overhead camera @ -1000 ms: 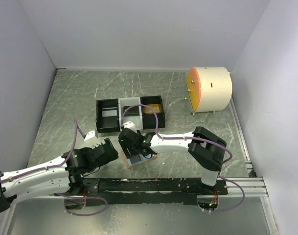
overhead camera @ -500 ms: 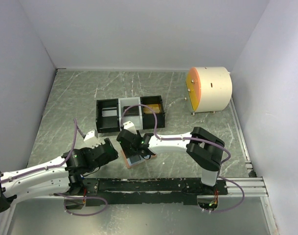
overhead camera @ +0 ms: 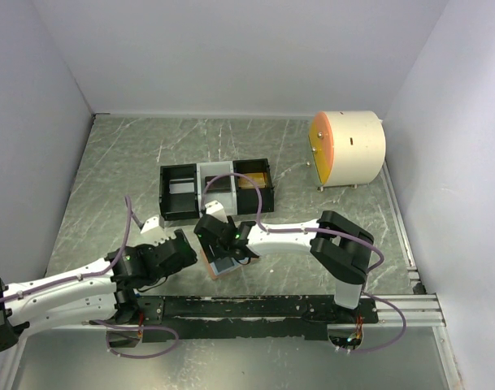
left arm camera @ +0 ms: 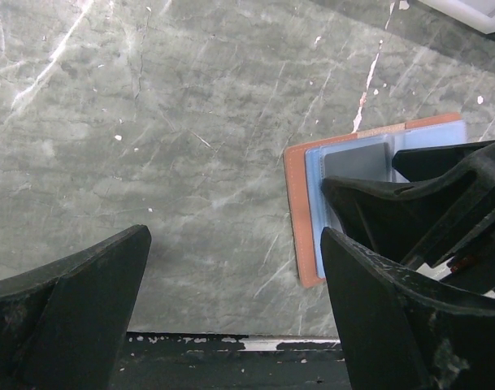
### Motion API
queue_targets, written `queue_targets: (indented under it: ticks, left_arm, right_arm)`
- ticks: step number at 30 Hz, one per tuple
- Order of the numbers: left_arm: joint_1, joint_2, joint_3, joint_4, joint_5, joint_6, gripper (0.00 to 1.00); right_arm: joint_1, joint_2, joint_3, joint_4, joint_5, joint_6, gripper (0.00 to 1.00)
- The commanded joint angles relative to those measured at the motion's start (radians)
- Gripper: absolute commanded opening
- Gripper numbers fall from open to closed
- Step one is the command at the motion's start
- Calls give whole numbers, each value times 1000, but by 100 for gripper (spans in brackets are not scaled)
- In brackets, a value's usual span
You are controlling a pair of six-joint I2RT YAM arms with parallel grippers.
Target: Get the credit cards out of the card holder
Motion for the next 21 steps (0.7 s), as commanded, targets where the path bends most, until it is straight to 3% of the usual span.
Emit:
queue_targets:
  ticks: [1, 14, 17, 21]
  left_arm:
    - [1, -22, 45, -37, -34, -35, 98]
    - [0, -136, 45, -125, -69, -87, 98]
    - [0, -137, 48, -135, -71, -93, 98]
    - [1, -128, 46, -116, -64, -71, 99]
  right_arm:
    - [6, 3, -30, -4, 4, -8, 65]
    - [18, 52, -32, 19, 2, -47, 70]
    - [18, 66, -24, 0, 37, -45, 69]
    - [15, 45, -38, 33, -26, -51, 67]
